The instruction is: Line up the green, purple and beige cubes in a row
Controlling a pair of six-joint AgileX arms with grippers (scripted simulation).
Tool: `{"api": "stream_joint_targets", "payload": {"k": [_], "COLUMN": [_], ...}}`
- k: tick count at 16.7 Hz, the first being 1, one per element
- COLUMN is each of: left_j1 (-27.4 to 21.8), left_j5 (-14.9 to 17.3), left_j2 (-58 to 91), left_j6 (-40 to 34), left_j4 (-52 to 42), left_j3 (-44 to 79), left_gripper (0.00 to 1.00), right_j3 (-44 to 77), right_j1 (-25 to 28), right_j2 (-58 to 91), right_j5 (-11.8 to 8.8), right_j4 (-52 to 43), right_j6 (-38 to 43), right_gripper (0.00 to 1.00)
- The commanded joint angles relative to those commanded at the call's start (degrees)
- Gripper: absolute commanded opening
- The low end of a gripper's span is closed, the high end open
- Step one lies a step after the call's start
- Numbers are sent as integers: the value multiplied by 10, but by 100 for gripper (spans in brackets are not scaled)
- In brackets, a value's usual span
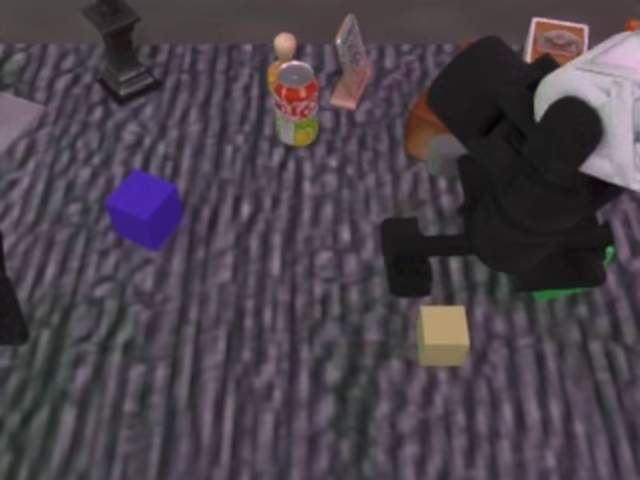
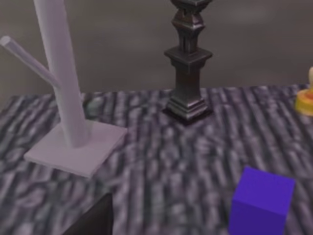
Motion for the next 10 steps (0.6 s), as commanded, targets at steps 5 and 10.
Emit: {"api": "stream_joint_targets", "payload": {"k": [5,10], "left_j1": [-20,-45], "left_j5": [-2,-4], "left_j2": [295,642], "left_j6": [37,81], "left_j4": [-159,-341], "left_j3": [260,538], "left_gripper": [100,100], "right_j3": [-194,-427], "right_j1": [-27,-104], "right_j2": [-247,-532], "right_j5": [-7,-13], "right_j4": [122,261], "right_j6": [-74,-161], "right_gripper": [100,100]}}
